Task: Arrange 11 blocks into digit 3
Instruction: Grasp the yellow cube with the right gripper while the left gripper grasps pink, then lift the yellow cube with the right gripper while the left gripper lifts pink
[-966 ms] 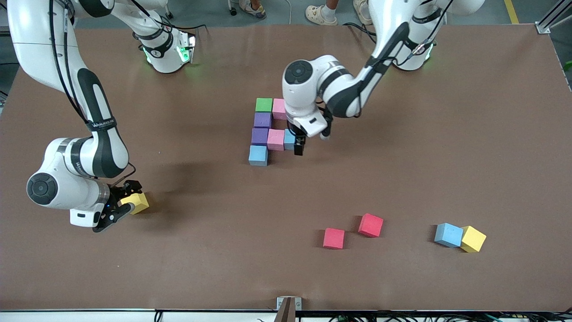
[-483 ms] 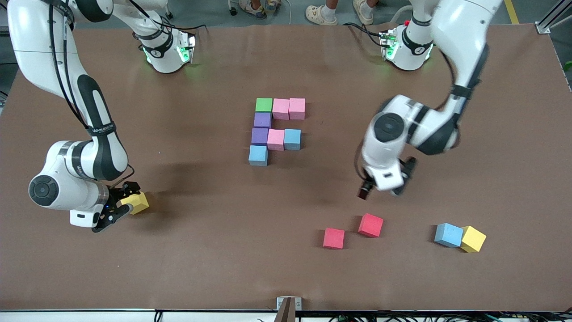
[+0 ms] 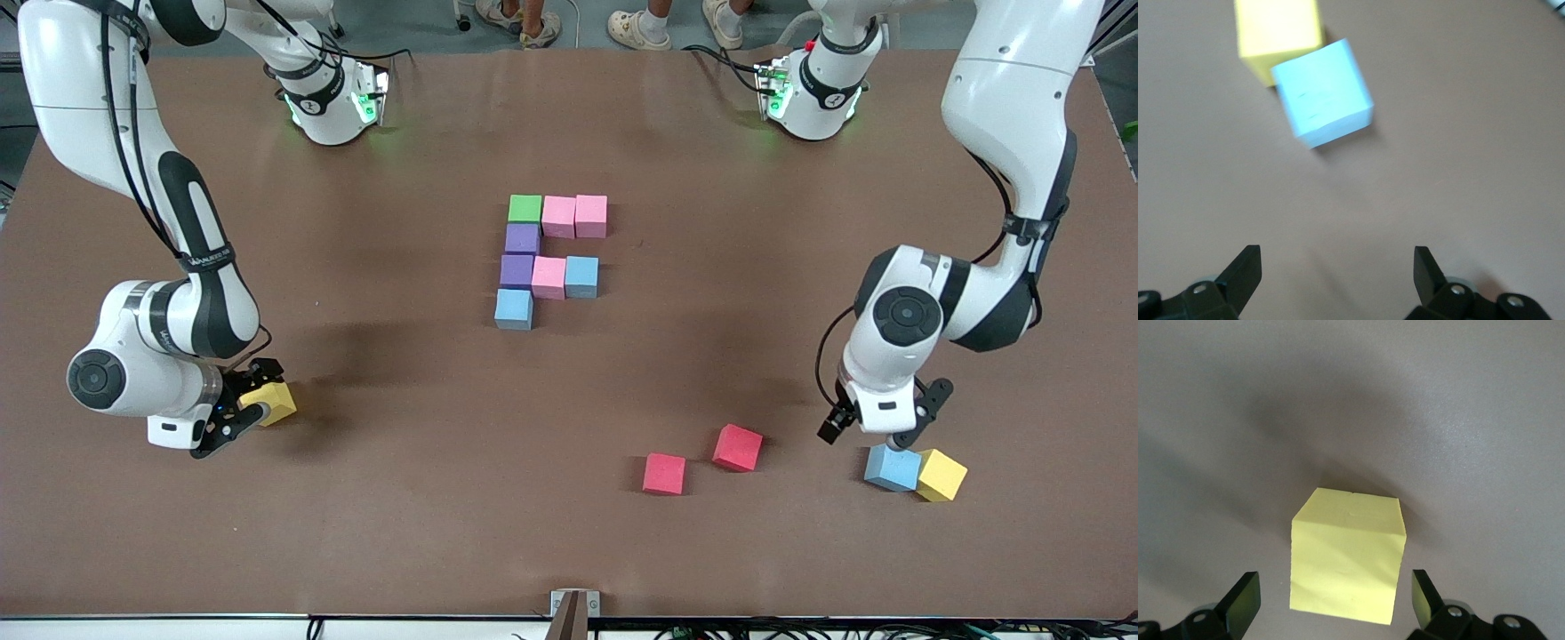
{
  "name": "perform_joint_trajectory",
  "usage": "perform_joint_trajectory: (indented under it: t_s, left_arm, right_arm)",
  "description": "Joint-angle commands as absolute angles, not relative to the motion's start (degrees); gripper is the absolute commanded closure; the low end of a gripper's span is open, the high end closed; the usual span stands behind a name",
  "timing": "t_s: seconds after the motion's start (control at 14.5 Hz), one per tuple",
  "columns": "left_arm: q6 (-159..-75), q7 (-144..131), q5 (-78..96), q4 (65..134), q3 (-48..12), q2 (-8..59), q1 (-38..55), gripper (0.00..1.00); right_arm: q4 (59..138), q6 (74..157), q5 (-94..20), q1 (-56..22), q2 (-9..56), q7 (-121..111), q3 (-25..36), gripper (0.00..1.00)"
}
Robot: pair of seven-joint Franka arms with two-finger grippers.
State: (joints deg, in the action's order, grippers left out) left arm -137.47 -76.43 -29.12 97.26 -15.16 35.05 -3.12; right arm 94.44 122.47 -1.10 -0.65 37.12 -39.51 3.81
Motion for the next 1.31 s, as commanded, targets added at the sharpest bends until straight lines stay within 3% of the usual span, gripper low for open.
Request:
perform_joint_trajectory:
  t_s: [0.0, 0.21, 0.41, 0.48, 0.55, 0.62, 0.9, 1.1, 1.24]
  left_arm:
    - [-136.8, -82.0, -22.5, 88.0, -17.3, 41.0, -1.5, 0.0]
    - [-136.6, -93.0, -15.4, 81.3, -16.9, 45.3, 4.3, 0.0]
    - [-136.2, -100.3, -14.0, 80.0, -16.7, 47.5, 6.5, 0.0]
    - [-136.2, -100.8, -14.0, 79.7, -16.5, 48.1, 7.2, 0.0]
    - [-136.2, -100.9, -14.1, 79.1, -15.7, 49.0, 7.6, 0.0]
    - [-136.2, -101.0, -14.1, 79.0, -14.8, 49.7, 8.6, 0.0]
    - [-136.1, -100.4, -14.2, 78.3, -11.4, 50.5, 10.7, 0.0]
    - [-136.0, -99.8, -14.5, 78.2, -11.3, 51.0, 10.8, 0.0]
    - [-136.0, -99.3, -14.8, 78.3, -11.2, 51.0, 11.0, 0.12]
  right_arm:
    - [95.1, 124.0, -0.4, 0.2, 37.5, -40.0, 2.9, 0.0]
    - [95.1, 126.8, -0.3, 0.4, 38.7, -40.1, 2.9, 0.0]
    - [95.4, 126.7, -0.4, 0.4, 38.8, -40.0, 2.9, 0.0]
    - [95.9, 126.9, -0.4, 0.4, 38.8, -40.0, 2.9, 0.05]
    - [96.0, 126.8, -0.4, 0.3, 38.8, -40.0, 2.9, 0.21]
    - [96.0, 126.7, -0.4, 0.0, 38.8, -40.0, 2.9, 0.49]
    - [96.0, 126.6, -1.2, 0.2, 38.9, -39.2, 2.9, 0.68]
    - [93.7, 126.2, -1.8, -0.6, 38.6, -37.9, 2.7, 0.71]
    - [91.9, 125.6, -4.2, -3.5, 38.2, -30.7, 2.6, 0.71]
